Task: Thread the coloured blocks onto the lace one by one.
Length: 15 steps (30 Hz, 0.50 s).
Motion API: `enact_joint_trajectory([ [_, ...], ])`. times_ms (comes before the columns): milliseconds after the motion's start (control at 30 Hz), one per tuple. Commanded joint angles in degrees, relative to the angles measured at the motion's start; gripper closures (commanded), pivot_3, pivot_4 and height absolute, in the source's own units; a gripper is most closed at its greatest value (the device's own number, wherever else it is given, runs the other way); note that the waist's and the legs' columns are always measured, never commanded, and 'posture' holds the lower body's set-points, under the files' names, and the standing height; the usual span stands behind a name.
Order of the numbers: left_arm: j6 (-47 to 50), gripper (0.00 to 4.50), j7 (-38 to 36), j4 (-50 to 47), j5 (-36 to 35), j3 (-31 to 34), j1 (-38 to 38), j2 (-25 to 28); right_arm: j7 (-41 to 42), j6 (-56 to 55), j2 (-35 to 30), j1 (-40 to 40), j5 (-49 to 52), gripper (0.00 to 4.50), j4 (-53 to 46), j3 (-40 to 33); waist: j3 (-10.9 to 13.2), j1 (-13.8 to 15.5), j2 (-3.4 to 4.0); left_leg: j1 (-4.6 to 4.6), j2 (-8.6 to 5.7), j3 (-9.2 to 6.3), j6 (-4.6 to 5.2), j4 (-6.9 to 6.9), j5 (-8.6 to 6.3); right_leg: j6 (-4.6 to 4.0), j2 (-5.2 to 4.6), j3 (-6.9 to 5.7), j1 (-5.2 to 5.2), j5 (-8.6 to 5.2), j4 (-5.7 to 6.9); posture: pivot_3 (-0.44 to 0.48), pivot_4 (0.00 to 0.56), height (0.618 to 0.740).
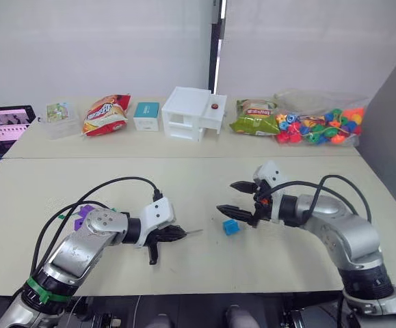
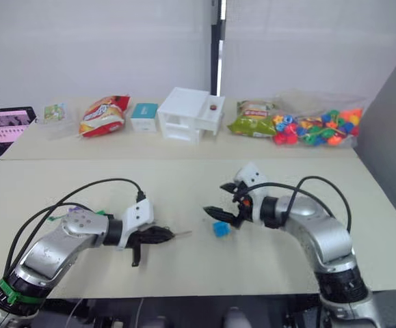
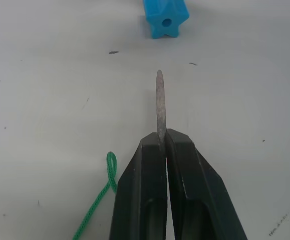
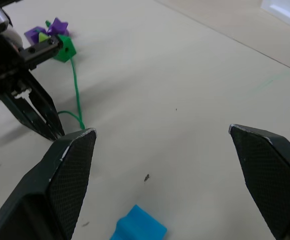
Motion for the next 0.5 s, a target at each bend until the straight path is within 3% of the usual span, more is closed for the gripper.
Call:
enact_joint_trajectory([
  [33, 0.46, 4.50, -0.10, -2.51, -1.09, 0.02, -0.98, -0.35, 11.80, -6.25, -4.81, -4.06, -0.51, 0.03, 2.68, 3.82, 0.01, 0.03, 0.00, 0.00, 0.01, 0.05, 0.00, -0.01, 0.00, 0.00, 0.00, 0.04, -0.01, 0.00, -0.01, 0.000, 0.150, 0.740],
  [167, 0.37, 4.50, -1.00, -3.12, -1.35, -0.78, -1.12, 0.00, 22.27, -19.35, -7.55, -9.14, -7.65, 0.03, 10.02, 11.73, 0.01, -0.14, -0.01, 0.04, 0.10, 0.19, 0.03, -0.02, -0.02, 0.00, 0.08, 0.10, 0.00, 0.00, -0.05, 0.000, 0.150, 0.740],
  [267, 0.45, 4.50, -0.91, -3.51, -1.44, -1.45, -1.06, -0.06, 26.99, -30.65, -6.16, -13.39, -14.29, 0.03, 19.06, 16.99, 0.01, -0.26, -0.02, 0.12, 0.12, 0.31, 0.05, -0.05, -0.03, 0.00, 0.10, 0.19, -0.01, 0.00, -0.04, 0.000, 0.150, 0.740],
  [500, 1.49, 4.50, 0.06, -4.93, -1.62, -2.26, -1.06, -0.47, 30.03, -46.15, -2.36, -16.11, -21.30, 0.03, 32.56, 20.18, 0.02, 0.14, -0.02, 0.11, 0.10, 0.34, 0.04, -0.03, -0.03, 0.00, 0.05, 0.24, -0.03, 0.01, -0.02, 0.000, 0.150, 0.740],
])
